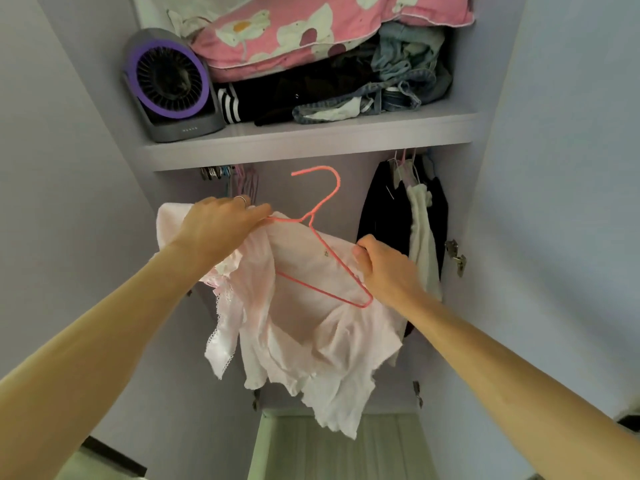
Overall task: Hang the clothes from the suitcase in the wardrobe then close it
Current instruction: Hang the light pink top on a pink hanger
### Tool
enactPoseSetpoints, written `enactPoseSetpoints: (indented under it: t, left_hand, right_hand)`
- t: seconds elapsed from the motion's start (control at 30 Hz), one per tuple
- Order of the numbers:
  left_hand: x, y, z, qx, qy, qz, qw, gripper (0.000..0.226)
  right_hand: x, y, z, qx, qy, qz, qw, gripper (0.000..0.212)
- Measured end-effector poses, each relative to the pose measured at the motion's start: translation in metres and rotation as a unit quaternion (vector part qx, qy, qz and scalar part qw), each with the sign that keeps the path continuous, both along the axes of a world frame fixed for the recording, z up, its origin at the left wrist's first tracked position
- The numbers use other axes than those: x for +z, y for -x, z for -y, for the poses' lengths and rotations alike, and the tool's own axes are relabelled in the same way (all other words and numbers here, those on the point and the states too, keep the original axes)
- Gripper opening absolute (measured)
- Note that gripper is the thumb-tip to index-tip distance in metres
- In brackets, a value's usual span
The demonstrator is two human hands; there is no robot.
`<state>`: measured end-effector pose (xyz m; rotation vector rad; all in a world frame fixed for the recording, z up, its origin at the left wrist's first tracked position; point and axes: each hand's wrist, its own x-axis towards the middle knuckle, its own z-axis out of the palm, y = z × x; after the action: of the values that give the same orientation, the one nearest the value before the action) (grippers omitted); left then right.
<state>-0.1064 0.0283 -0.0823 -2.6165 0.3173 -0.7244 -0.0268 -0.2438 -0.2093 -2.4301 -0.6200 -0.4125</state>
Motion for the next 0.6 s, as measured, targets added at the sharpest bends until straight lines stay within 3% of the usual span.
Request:
enactPoseSetpoints:
  t: [0.03,0.1,0.17,0.23,0.3,0.4,0.47,0.53,0.6]
  left_hand:
    - [0.000,-0.001,-0.001,-0.003,0.018,0.012,1.000,0.004]
    - [-0.002,-0.003,0.000,0.000,0.030,0.050,0.998,0.026]
    - [-0.005,-0.006,0.004,0.000,0.003,0.069,0.998,0.011]
    - [-0.010,-0.011,0.007,0.030,-0.018,0.073,0.997,0.031]
    - [-0.011,-0.014,0.014,0.065,-0.007,0.069,0.996,0.035]
    - [-0.018,-0.014,0.033,0.101,0.065,0.027,0.992,0.017]
    - [-0.028,-0.014,0.047,0.080,0.115,0.043,0.989,0.008]
    - [-0.042,-0.016,0.059,0.005,0.122,0.073,0.990,0.015]
    - [-0.050,-0.017,0.065,-0.025,0.127,0.069,0.989,0.035]
  right_hand:
    - [0.002,-0.003,0.006,-0.007,0.018,0.012,1.000,0.037]
    - [0.005,-0.006,0.016,-0.017,0.042,0.026,0.999,0.050]
    - [0.010,-0.008,0.025,-0.019,0.050,0.031,0.998,0.054]
    - [0.020,-0.007,0.031,-0.034,0.050,0.035,0.998,0.052]
    - [0.030,-0.006,0.033,-0.049,0.035,0.031,0.998,0.052]
    - [0.045,-0.006,0.029,-0.043,-0.122,-0.049,0.990,0.055]
    - [0.057,-0.004,0.022,-0.042,-0.244,-0.123,0.961,0.054]
    - [0.072,0.000,0.016,-0.019,-0.316,-0.165,0.934,0.049]
    - [0.086,0.003,0.016,0.048,-0.326,-0.195,0.924,0.044]
